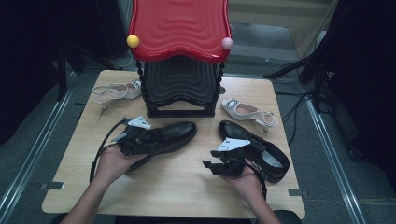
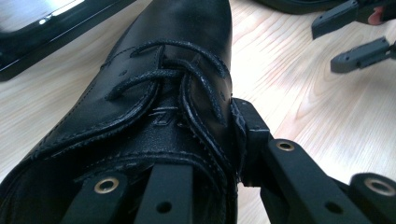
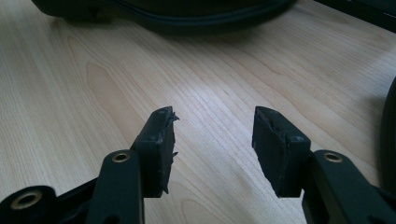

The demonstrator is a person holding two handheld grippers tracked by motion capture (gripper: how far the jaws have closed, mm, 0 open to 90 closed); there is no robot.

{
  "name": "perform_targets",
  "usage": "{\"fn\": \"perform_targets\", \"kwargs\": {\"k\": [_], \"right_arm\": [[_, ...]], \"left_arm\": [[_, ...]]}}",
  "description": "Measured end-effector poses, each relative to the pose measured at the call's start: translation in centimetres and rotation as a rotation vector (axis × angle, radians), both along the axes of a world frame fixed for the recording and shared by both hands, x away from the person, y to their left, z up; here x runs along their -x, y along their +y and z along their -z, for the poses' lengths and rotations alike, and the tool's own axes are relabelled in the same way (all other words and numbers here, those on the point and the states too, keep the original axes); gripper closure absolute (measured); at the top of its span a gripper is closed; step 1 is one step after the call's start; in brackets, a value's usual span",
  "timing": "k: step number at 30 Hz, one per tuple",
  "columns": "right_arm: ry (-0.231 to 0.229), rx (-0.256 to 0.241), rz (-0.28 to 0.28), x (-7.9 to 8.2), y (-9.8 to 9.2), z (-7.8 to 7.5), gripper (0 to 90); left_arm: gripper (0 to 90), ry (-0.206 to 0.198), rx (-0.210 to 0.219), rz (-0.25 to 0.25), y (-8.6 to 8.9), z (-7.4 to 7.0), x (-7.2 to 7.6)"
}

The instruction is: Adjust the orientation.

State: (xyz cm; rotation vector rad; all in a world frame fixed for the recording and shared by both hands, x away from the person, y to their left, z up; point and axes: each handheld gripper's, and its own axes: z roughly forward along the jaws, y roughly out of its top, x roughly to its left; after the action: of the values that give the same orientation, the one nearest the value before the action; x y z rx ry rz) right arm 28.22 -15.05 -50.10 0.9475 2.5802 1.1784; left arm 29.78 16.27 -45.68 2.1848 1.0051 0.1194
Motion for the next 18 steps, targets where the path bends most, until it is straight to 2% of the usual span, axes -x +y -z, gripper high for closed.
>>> {"fn": "perform_targets", "kwargs": {"k": [2, 3, 4, 5, 7, 11, 13, 15, 18], "right_arm": [[-0.001, 0.001, 0.000, 0.0, 0.0, 0.0, 50.0], [-0.003, 0.001, 0.000, 0.1, -0.1, 0.0, 50.0], [-0.004, -0.005, 0.003, 0.2, -0.1, 0.0, 50.0], [-0.004, -0.005, 0.003, 0.2, -0.1, 0.0, 50.0], [0.001, -0.005, 0.008, 0.2, -0.2, 0.0, 50.1], [0.001, -0.009, 0.010, 0.3, -0.2, 0.0, 50.1], [0.000, -0.005, 0.010, 0.2, -0.2, 0.1, 50.1], [0.003, -0.003, 0.012, 0.2, -0.2, 0.1, 50.2], [0.004, -0.004, 0.015, 0.2, -0.2, 0.1, 50.3]], "left_arm": [[78.8, -0.003, -0.001, 0.003, -0.5, 0.0, 0.0], [78.8, -0.001, 0.005, 0.005, -1.0, 0.1, 0.0], [78.7, 0.006, 0.020, 0.013, -2.1, 0.2, -0.1], [78.7, 0.006, 0.020, 0.013, -2.1, 0.2, -0.1], [78.6, 0.016, 0.033, 0.006, -3.1, 0.5, -0.2], [78.5, 0.019, 0.012, -0.005, -4.6, 1.4, 0.0], [77.9, 0.035, 0.013, 0.009, -4.8, 1.9, -0.1], [76.1, 0.019, 0.005, 0.007, -4.8, 2.0, 0.0], [70.8, 0.023, 0.002, 0.013, -4.6, 1.8, -0.1]]}}
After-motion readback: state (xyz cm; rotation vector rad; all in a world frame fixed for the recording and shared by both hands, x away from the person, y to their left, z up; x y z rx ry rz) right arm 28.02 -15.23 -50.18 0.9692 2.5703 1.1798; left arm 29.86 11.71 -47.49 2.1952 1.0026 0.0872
